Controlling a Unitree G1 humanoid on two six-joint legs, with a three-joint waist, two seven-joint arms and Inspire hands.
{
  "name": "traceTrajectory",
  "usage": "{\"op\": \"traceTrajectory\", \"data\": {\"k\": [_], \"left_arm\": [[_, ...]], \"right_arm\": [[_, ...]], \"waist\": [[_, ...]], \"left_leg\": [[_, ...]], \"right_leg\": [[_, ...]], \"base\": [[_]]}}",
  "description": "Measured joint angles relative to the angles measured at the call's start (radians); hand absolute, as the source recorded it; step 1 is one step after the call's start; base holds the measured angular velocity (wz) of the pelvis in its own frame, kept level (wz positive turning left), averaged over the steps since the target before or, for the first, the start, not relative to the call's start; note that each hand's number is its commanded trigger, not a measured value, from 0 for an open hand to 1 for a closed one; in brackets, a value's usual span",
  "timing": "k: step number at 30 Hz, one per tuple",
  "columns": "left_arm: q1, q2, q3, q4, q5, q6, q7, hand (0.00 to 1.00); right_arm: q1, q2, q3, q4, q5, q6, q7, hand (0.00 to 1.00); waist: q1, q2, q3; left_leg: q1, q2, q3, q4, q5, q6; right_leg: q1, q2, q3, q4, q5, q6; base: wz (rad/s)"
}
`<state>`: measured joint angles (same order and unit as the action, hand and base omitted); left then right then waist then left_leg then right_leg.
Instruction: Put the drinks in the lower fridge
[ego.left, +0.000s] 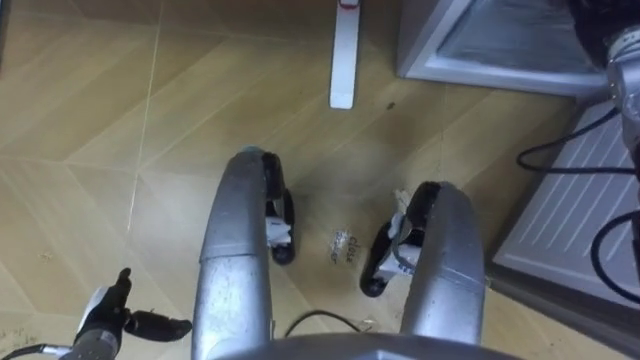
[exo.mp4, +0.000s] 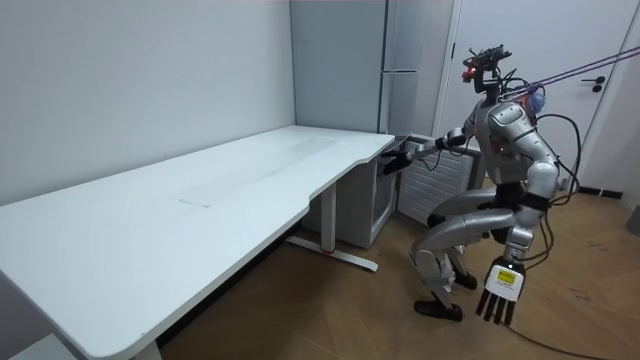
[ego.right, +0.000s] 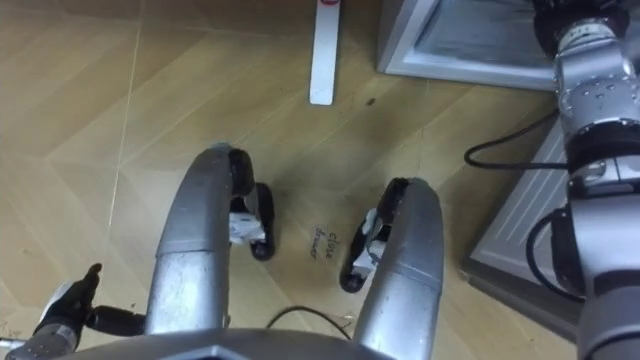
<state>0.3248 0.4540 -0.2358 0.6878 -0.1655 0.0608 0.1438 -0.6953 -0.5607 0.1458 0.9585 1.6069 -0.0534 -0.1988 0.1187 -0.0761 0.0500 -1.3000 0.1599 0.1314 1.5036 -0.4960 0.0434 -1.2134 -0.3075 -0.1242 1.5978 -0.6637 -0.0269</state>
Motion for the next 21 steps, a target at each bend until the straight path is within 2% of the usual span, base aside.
{"op": "traceTrajectory", "data": {"k": [6, 10, 14, 18, 21], "left_arm": [[0.006, 0.004, 0.006, -0.003, 0.0, -0.013, -0.001, 0.0], [0.058, 0.004, 0.028, -0.021, 0.0, -0.025, 0.0, 0.0], [0.105, 0.004, 0.049, -0.03, 0.003, -0.025, -0.001, 0.0], [0.109, 0.004, 0.058, -0.007, 0.009, -0.023, -0.002, 0.0], [0.106, 0.004, 0.063, -0.006, 0.003, -0.032, -0.001, 0.0]], "right_arm": [[0.0, 0.0, 0.0, -0.001, 0.0, -0.034, -0.07, 0.0], [0.0, 0.0, -0.005, -0.001, 0.002, -0.046, -0.138, 0.0], [0.001, 0.0, -0.013, -0.007, 0.003, -0.056, -0.184, 0.0], [0.001, -0.003, -0.009, -0.01, -0.003, -0.057, -0.195, 0.0], [0.001, -0.003, -0.008, -0.013, -0.01, -0.059, -0.203, 0.0]], "waist": [[0.029, 0.001, -0.0001], [0.05, 0.003, -0.0008], [0.053, 0.011, -0.0023], [0.065, 0.025, -0.0032], [0.065, 0.034, -0.003]], "left_leg": [[0.014, -0.017, -0.002, -0.014, 0.004, -0.006], [0.04, -0.022, -0.003, -0.04, 0.006, -0.008], [0.061, -0.035, -0.008, -0.086, 0.023, -0.012], [0.089, -0.037, 0.0, -0.13, 0.041, -0.018], [0.115, -0.051, 0.002, -0.207, 0.084, -0.023]], "right_leg": [[0.018, -0.008, -0.007, -0.011, -0.001, 0.002], [0.055, -0.046, -0.04, -0.039, 0.0, 0.004], [0.088, -0.078, -0.074, -0.08, 0.008, 0.007], [0.106, -0.077, -0.081, -0.116, 0.027, 0.006], [0.128, -0.076, -0.1, -0.173, 0.053, -0.002]], "base": [[0.03], [0.03], [0.08], [-0.02], [0.14]]}}
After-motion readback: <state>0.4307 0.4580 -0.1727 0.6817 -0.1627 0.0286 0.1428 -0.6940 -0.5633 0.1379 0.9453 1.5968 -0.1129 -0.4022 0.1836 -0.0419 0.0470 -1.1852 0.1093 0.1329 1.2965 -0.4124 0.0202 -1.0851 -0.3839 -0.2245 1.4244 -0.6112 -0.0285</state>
